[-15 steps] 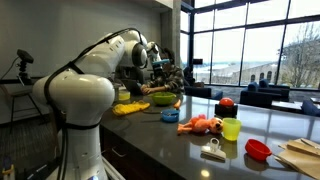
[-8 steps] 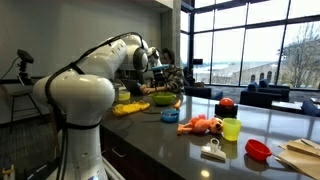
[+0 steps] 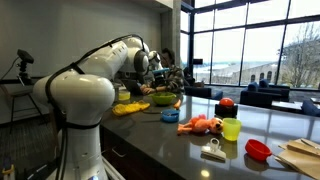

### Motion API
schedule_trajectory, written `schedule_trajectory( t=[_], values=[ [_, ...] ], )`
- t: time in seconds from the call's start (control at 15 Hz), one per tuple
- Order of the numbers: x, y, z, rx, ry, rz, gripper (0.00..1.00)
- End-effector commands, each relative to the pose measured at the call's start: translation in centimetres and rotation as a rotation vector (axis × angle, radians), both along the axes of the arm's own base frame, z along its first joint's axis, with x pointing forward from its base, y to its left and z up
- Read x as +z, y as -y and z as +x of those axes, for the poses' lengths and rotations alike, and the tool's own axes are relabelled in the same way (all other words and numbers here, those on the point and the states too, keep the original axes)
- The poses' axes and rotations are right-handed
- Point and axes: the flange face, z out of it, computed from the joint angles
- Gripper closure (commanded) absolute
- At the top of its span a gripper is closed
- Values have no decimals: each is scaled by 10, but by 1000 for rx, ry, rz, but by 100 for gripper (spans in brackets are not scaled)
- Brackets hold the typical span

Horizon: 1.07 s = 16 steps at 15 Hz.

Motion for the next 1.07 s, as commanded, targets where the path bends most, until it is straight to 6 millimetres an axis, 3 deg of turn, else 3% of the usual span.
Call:
schedule_trajectory(
  t=[0.0, 0.13, 0.2, 0.27, 0.53, 0.67, 1.0],
  values=[
    [-9, 10, 4, -24, -14, -33, 0],
    [-10, 14, 5, -27, -22, -38, 0],
    [-1, 12, 5, -23, -8, -33, 0],
    [-16, 11, 4, -19, -22, -28, 0],
    [-7, 11, 5, -21, -8, -22, 0],
    [-21, 9, 6, -31, -11, -8, 0],
    [-30, -4, 13, 3, 16, 96, 0]
  ],
)
